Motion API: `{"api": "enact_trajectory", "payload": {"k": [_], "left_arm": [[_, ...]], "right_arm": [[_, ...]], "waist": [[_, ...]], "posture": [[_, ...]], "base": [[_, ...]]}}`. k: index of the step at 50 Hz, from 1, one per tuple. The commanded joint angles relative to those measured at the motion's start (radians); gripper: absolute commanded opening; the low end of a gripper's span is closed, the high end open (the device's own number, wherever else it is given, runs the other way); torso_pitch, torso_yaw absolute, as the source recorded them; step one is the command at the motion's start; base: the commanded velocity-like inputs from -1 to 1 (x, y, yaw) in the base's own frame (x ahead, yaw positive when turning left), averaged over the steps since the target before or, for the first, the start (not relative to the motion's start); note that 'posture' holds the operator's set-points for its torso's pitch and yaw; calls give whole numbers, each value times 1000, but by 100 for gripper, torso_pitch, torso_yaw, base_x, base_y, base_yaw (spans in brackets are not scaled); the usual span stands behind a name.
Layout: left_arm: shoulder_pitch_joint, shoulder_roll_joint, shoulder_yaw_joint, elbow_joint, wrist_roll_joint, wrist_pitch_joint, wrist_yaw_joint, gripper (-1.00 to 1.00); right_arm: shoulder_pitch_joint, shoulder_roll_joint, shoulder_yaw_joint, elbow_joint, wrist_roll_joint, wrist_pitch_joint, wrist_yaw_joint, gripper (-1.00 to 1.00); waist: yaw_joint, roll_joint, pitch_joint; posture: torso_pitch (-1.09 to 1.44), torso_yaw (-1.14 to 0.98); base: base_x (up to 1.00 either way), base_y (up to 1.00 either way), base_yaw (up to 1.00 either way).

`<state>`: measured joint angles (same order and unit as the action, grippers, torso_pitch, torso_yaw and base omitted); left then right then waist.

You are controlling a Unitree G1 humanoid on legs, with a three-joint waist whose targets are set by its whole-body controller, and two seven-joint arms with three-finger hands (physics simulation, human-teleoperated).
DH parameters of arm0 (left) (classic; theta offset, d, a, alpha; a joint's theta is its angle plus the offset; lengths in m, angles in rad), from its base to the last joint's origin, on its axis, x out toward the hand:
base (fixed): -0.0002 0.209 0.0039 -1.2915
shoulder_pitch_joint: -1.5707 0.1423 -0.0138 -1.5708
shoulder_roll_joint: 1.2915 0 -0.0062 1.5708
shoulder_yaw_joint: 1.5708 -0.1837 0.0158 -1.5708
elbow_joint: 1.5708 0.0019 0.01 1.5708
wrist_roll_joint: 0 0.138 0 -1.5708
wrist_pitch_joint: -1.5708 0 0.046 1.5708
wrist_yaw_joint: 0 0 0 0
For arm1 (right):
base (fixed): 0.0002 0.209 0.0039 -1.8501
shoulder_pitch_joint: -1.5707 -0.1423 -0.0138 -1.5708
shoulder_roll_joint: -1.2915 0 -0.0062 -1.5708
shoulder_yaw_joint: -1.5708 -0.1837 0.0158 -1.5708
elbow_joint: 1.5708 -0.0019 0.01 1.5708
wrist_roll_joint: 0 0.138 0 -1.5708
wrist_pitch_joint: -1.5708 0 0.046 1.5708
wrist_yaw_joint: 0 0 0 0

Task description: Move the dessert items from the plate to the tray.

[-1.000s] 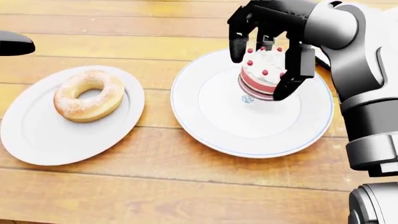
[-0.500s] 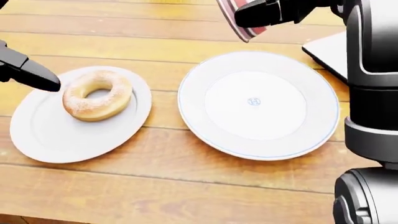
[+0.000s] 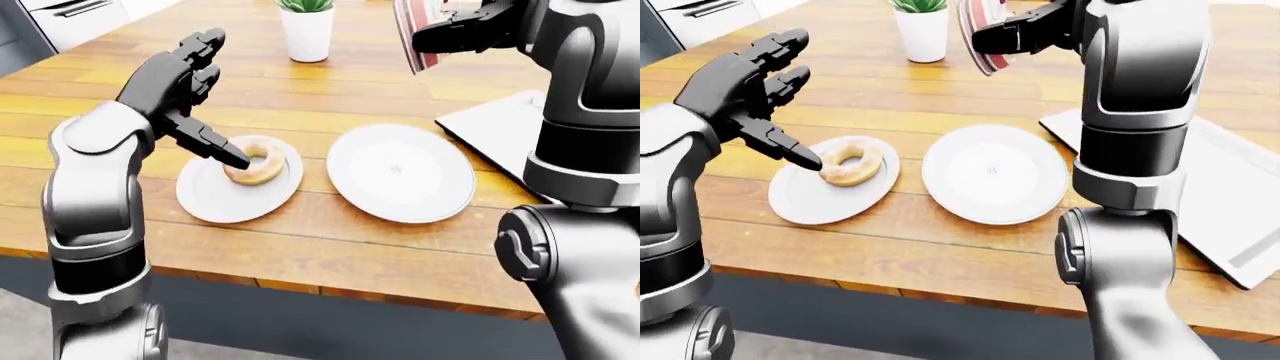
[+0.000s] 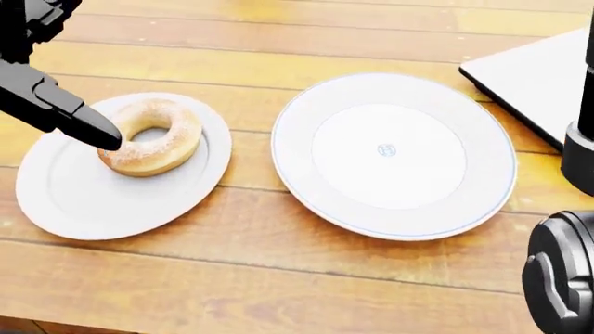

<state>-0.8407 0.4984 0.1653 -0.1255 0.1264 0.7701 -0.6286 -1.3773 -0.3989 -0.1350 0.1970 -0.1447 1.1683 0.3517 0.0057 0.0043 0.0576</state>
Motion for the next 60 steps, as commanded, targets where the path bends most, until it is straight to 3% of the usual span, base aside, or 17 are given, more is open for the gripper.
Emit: {"api": "enact_trajectory", "payload": {"k": [1,2,5,17,31,45,51,60], "left_arm": [[-48,13,-14,6,41,-60,-9,100],[-52,14,-26,25,65,-83,-17,100],[-58,8,-57,70,139,-147,-58,100],[-39,-67,-44,121,281,-238,-133,100],[-42,-72,-51,247,403,-397,-123,100],[-43,-79,-46,321,453,-461,-117,100],[-41,-83,-49,340,471,-484,-96,92],[-45,-90,-49,394,485,-523,-56,61]], "right_arm": [[-28,-17,8,-33,11,-40,-18,-100],[-38,-8,-15,-26,24,-34,-34,-100],[-29,-11,-5,-35,44,-38,-36,-100],[3,-16,-3,-60,79,-41,-50,-100],[5,-22,3,-59,97,-47,-63,-100],[4,-22,2,-47,101,-64,-70,-100],[12,-21,3,-55,104,-65,-74,-100],[23,-22,-2,-75,112,-58,-83,-100]], "waist": [[0,2,-30],[1,1,-30],[2,1,-31],[3,-6,-33],[4,-9,-34],[3,-8,-36],[3,-7,-37],[4,-8,-38]], "posture": [[0,0],[0,0],[0,0],[0,0],[0,0],[0,0],[0,0],[0,0]], "base": [[0,0,0],[0,0,0],[0,0,0],[0,0,0],[0,0,0],[0,0,0],[0,0,0],[0,0,0]]}}
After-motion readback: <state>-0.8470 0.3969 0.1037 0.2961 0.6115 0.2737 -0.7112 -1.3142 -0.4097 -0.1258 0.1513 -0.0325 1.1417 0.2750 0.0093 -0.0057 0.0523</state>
